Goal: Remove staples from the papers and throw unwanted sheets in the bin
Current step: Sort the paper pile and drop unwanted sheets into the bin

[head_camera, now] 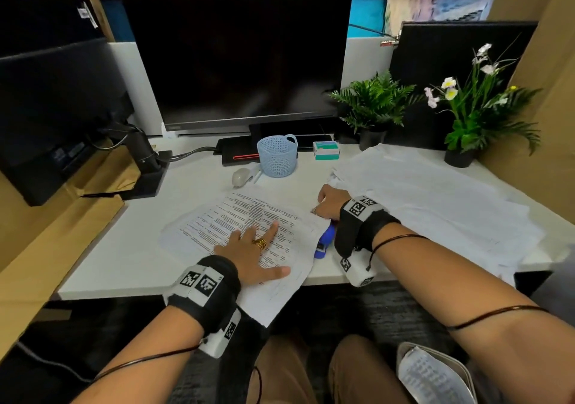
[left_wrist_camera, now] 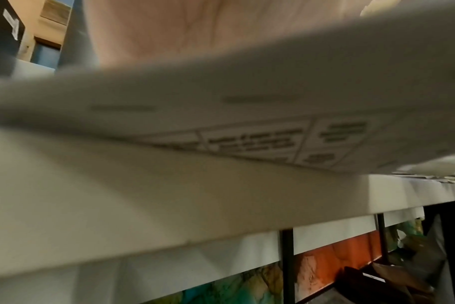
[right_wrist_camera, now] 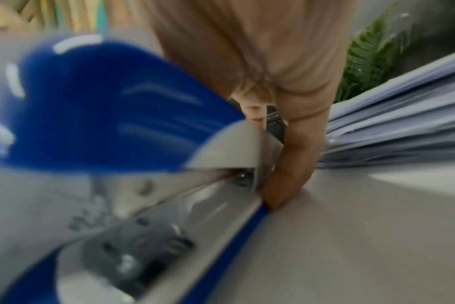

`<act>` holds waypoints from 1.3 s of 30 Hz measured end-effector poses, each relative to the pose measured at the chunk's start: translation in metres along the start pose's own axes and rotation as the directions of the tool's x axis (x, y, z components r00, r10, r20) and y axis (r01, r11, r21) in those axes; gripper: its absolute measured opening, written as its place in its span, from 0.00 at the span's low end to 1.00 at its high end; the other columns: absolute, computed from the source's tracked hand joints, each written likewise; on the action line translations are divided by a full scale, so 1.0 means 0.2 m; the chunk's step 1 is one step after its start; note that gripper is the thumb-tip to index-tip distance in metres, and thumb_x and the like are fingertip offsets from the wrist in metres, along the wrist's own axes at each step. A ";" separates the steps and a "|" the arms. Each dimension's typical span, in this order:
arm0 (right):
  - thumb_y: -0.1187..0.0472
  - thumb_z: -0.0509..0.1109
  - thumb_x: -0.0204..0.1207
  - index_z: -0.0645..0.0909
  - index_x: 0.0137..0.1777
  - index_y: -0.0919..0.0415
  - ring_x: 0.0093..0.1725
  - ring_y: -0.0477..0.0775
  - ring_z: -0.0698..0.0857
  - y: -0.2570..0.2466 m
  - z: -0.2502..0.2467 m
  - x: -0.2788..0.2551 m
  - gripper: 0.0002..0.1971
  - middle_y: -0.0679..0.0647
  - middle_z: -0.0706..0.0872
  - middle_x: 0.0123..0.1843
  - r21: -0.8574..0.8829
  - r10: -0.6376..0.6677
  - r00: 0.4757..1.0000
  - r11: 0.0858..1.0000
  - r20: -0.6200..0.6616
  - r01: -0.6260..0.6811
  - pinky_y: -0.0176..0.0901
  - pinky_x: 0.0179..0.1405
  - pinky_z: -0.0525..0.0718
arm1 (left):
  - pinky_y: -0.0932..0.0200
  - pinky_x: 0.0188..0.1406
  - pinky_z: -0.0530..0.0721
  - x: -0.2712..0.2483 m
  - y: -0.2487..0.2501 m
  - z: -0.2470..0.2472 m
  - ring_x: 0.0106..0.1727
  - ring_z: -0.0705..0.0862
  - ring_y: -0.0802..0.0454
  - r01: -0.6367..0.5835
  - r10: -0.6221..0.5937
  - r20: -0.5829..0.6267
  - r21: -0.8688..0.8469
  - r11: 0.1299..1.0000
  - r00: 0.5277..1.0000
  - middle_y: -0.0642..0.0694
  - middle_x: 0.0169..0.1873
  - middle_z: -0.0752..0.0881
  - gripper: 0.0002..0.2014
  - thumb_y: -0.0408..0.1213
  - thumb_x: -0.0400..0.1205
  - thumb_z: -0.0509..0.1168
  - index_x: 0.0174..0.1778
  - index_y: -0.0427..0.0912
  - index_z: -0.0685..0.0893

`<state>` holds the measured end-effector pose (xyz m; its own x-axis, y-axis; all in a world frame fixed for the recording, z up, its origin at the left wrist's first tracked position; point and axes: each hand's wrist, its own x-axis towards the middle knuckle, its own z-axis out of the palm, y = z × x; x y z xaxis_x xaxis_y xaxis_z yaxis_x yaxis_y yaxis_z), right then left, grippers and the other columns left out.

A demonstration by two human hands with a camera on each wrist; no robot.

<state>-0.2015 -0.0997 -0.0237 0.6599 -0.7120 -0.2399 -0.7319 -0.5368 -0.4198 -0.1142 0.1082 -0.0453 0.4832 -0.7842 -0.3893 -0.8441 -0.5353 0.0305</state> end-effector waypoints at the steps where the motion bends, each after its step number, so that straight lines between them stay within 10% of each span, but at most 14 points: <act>1: 0.52 0.72 0.73 0.69 0.69 0.60 0.65 0.60 0.76 0.00 -0.01 0.00 0.27 0.61 0.75 0.70 0.057 0.007 0.999 0.998 -0.040 -0.005 0.49 0.66 0.76 | 0.27 0.74 0.56 -0.01 0.01 -0.01 0.81 0.46 0.33 0.014 -0.014 0.012 0.025 1.000 1.000 0.44 0.83 0.41 0.47 0.78 0.70 0.49 0.75 0.69 0.27; 13: 0.57 0.68 0.79 0.74 0.62 0.65 0.56 0.54 0.79 0.10 -0.19 -0.26 0.16 0.57 0.80 0.57 0.524 0.145 0.816 0.825 -0.559 0.213 0.40 0.50 0.75 | 0.42 0.76 0.65 -0.07 0.08 -0.07 0.79 0.58 0.35 0.005 -0.019 0.090 0.160 0.987 0.996 0.38 0.81 0.50 0.33 0.64 0.83 0.47 0.82 0.60 0.45; 19: 0.56 0.61 0.83 0.64 0.53 0.60 0.39 0.48 0.80 0.15 -0.11 -0.35 0.10 0.50 0.78 0.43 0.642 0.103 0.881 0.724 -0.461 0.251 0.32 0.29 0.73 | 0.49 0.72 0.70 -0.07 0.15 -0.20 0.71 0.70 0.42 -0.111 0.104 0.083 0.077 0.991 0.991 0.42 0.72 0.63 0.24 0.51 0.83 0.60 0.75 0.49 0.70; 24: 0.62 0.69 0.78 0.66 0.60 0.59 0.39 0.56 0.84 0.17 -0.04 -0.40 0.17 0.59 0.81 0.47 0.919 0.111 0.994 0.395 -0.020 -0.026 0.44 0.35 0.85 | 0.45 0.78 0.60 -0.10 0.16 -0.17 0.79 0.61 0.38 -0.200 0.189 0.186 0.043 0.979 0.964 0.46 0.81 0.52 0.29 0.55 0.84 0.55 0.81 0.55 0.57; 30: 0.64 0.71 0.76 0.77 0.38 0.64 0.23 0.52 0.82 0.18 0.01 -0.44 0.08 0.55 0.84 0.22 0.864 0.085 0.978 0.458 0.190 -0.208 0.38 0.23 0.79 | 0.33 0.75 0.61 -0.10 0.15 -0.02 0.79 0.49 0.31 -0.165 0.143 0.132 0.173 0.971 0.981 0.50 0.82 0.36 0.31 0.62 0.84 0.47 0.81 0.64 0.41; 35: 0.58 0.70 0.77 0.82 0.39 0.62 0.26 0.55 0.85 0.15 0.05 -0.44 0.09 0.57 0.87 0.28 0.876 -0.018 0.927 0.332 0.376 -0.349 0.45 0.34 0.83 | 0.33 0.74 0.61 -0.10 0.16 0.03 0.79 0.50 0.33 -0.139 0.130 0.060 0.181 0.974 0.990 0.49 0.82 0.36 0.31 0.62 0.84 0.45 0.80 0.65 0.39; 39: 0.59 0.71 0.76 0.84 0.45 0.64 0.34 0.57 0.88 0.14 0.11 -0.44 0.07 0.60 0.90 0.36 0.897 -0.021 0.972 0.391 0.234 -0.207 0.47 0.39 0.85 | 0.36 0.75 0.61 -0.09 0.15 0.01 0.79 0.52 0.35 -0.133 0.133 -0.001 0.050 0.990 0.991 0.49 0.83 0.43 0.30 0.61 0.84 0.48 0.81 0.62 0.48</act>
<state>-0.2762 -0.0417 -0.0323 0.6965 -0.5750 -0.4292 -0.2704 0.3437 -0.8993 -0.1481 0.1074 -0.0396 0.3670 -0.8487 -0.3809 -0.9114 -0.4101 0.0356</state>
